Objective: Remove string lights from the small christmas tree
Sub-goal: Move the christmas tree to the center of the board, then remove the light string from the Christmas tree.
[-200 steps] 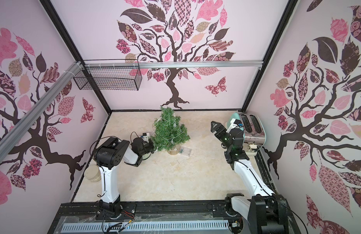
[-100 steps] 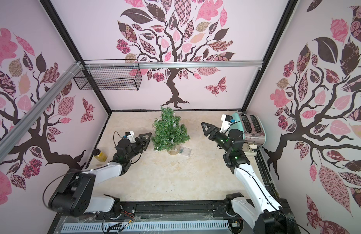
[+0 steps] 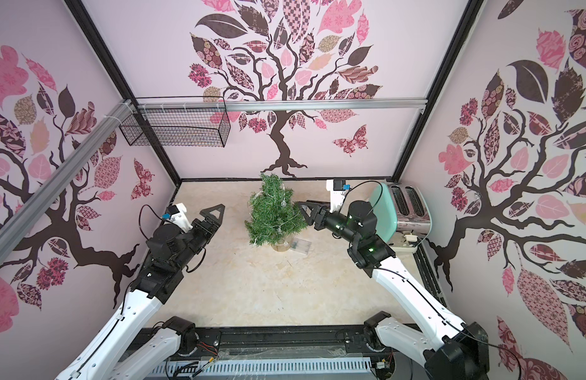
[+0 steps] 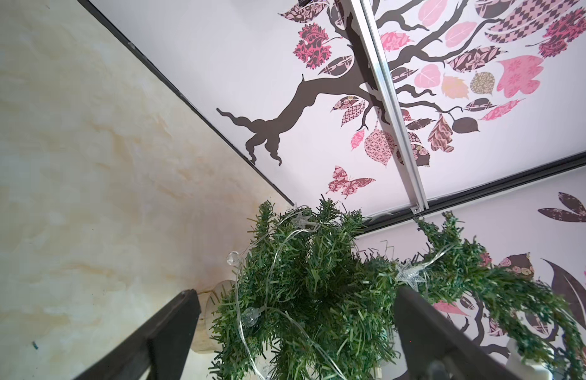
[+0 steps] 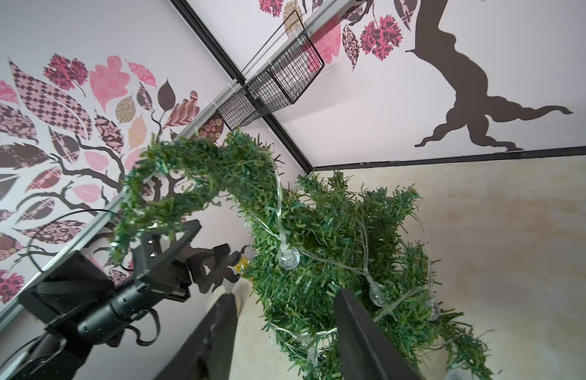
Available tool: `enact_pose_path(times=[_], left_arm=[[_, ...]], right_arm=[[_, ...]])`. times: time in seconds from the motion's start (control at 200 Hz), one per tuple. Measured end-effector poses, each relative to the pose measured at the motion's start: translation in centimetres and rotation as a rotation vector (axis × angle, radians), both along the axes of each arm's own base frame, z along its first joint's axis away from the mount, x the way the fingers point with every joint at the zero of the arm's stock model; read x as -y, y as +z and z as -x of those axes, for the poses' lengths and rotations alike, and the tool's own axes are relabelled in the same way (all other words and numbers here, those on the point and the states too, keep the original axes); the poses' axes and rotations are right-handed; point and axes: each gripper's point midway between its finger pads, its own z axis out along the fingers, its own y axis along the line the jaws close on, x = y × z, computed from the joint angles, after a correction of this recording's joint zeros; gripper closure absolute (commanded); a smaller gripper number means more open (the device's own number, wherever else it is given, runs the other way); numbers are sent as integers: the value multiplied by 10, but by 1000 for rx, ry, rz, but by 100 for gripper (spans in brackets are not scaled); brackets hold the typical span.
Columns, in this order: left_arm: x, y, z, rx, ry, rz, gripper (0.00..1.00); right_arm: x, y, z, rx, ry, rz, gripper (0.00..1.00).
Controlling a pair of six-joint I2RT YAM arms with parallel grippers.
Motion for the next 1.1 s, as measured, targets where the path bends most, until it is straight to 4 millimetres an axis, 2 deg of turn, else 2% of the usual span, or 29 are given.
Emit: enact_pose_path(times=[0.195,0.395,0.925,1.1], left_arm=[[-1,-14,4,-45,-8,-51,2],[-1,-16,4,-47,-14,-72,2],[1,-27,-1,-78,-16,-81,2],[1,-27,-1,-78,-16,-80,2]], right_arm=[[-20,-18,-5,-36,22,49,53],[-34,-13,-11,-18,30,62,54],[-45,-22,-16,-16,24,102,58],[-49,-19,-22,-13,24,103,58]])
